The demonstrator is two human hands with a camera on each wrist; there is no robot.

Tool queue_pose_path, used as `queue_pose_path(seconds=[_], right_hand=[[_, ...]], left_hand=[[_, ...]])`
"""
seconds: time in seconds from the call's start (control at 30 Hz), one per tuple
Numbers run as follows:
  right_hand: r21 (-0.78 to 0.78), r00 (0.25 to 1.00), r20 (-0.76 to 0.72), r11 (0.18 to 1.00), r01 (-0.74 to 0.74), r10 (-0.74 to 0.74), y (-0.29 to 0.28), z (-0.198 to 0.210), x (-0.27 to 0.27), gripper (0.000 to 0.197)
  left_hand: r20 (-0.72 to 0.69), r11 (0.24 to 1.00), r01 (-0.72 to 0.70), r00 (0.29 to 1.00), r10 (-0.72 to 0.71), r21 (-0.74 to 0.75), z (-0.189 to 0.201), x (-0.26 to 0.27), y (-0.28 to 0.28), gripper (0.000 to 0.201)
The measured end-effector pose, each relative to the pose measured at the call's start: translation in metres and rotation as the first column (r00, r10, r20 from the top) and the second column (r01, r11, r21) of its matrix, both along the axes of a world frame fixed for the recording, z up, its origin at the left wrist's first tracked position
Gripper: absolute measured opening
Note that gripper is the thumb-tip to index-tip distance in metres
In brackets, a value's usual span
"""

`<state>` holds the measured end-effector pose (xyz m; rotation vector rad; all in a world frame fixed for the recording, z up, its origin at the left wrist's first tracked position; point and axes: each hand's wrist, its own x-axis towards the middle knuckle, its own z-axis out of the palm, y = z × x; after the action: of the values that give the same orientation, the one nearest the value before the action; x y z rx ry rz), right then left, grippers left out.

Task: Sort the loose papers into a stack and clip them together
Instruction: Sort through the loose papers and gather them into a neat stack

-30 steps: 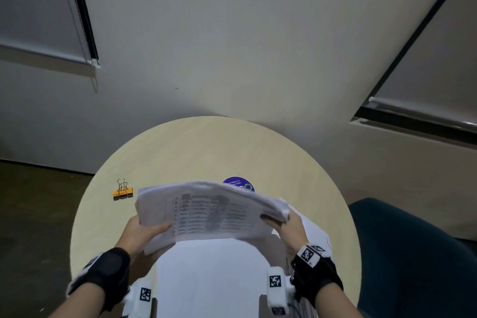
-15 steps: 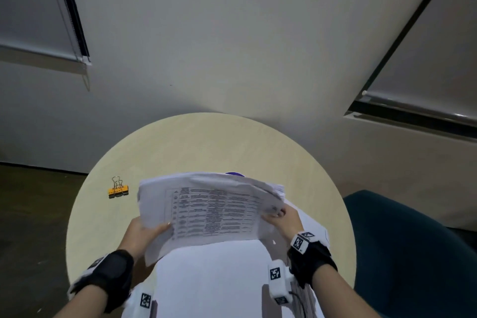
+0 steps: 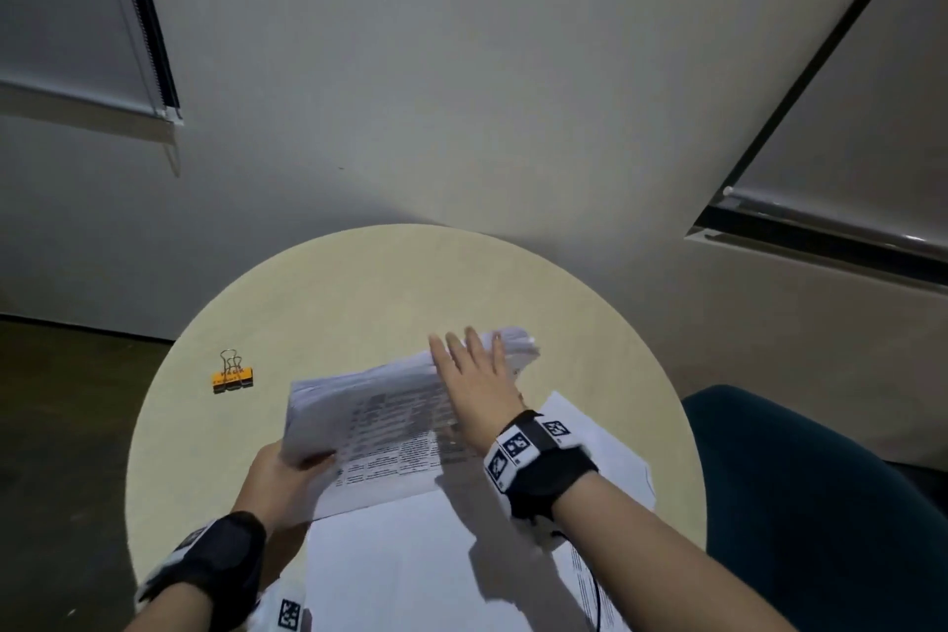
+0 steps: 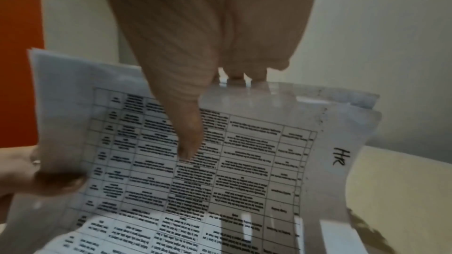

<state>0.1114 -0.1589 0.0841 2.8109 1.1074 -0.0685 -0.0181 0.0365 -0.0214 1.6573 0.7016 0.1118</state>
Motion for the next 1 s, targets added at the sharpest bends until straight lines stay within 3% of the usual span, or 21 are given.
queue_pose_path(seconds=[0.03, 0.1, 0.13, 0.23, 0.3, 0.33, 0.4, 0.47, 0.5, 0.57, 0.63, 0.73, 0.87, 1.0], right_hand=[[-0.042, 0.999, -0.033, 0.999, 0.031, -0.032, 0.001, -0.008, 0.005, 0.11], [0.062, 0.998, -0.051, 0.997, 0.039, -0.036, 0.001, -0.014, 0.015, 0.103], [0.123, 0.998, -0.065, 0.992, 0.016, -0.008, 0.002, -0.015, 0.02, 0.092], [0.264, 0.995, -0.095, 0.964, -0.012, 0.038, -0.001, -0.003, 0.03, 0.025], [0.428, 0.983, -0.181, 0.901, 0.076, 0.003, -0.006, 0.013, 0.034, 0.012], [0.515, 0.977, -0.211, 0.848, 0.124, -0.014, -0.01, 0.02, 0.038, 0.016], [0.675, 0.962, -0.267, 0.7, 0.233, -0.063, -0.018, 0.034, 0.044, 0.019], [0.8, 0.919, -0.392, 0.482, 0.358, -0.031, -0.024, 0.045, 0.042, 0.013], [0.835, 0.884, -0.465, 0.354, 0.422, 0.041, -0.024, 0.05, 0.039, 0.008], [0.824, 0.809, -0.564, 0.164, 0.542, 0.166, -0.023, 0.053, 0.031, 0.009], [0.786, 0.757, -0.613, 0.081, 0.612, 0.226, -0.022, 0.045, 0.023, 0.012], [0.754, 0.739, -0.657, 0.111, 0.648, 0.148, -0.025, 0.014, 0.016, 0.019], [0.6, 0.635, -0.772, 0.322, 0.732, -0.004, -0.033, -0.036, -0.004, 0.03], [0.521, 0.566, -0.821, 0.307, 0.796, -0.074, -0.032, -0.051, -0.01, 0.03]], left_hand=[[-0.023, 1.0, 0.012, 1.0, -0.011, 0.024, 0.0, -0.001, 0.0, 0.016], [-0.031, 1.0, 0.017, 0.999, -0.017, 0.025, 0.003, -0.002, 0.001, 0.012], [-0.022, 1.0, 0.019, 1.0, -0.019, 0.015, 0.007, -0.001, 0.001, 0.01], [0.053, 1.0, 0.013, 0.999, -0.011, -0.029, 0.038, 0.005, 0.0, 0.002], [0.146, 0.995, -0.091, 0.986, 0.086, 0.028, 0.062, 0.015, 0.005, 0.006], [0.194, 0.981, -0.181, 0.967, 0.163, 0.076, 0.071, 0.021, 0.011, 0.011], [0.236, 0.928, -0.363, 0.912, 0.335, 0.088, 0.083, 0.032, 0.026, 0.05], [0.233, 0.94, -0.335, 0.91, 0.342, -0.072, 0.096, 0.04, 0.035, 0.088], [0.271, 0.957, -0.246, 0.921, 0.281, -0.157, 0.102, 0.045, 0.034, 0.094], [0.372, 0.988, -0.045, 0.923, 0.097, -0.148, 0.116, 0.055, 0.025, 0.079], [0.418, 0.996, 0.029, 0.908, 0.01, -0.086, 0.127, 0.06, 0.011, 0.048], [0.467, 0.989, 0.063, 0.884, 0.007, -0.133, 0.114, 0.057, 0.001, 0.034], [0.322, 0.991, 0.018, 0.946, 0.026, -0.134, 0.071, 0.039, -0.018, 0.027], [0.256, 0.975, -0.059, 0.96, 0.114, -0.215, 0.053, 0.031, -0.037, 0.016]])
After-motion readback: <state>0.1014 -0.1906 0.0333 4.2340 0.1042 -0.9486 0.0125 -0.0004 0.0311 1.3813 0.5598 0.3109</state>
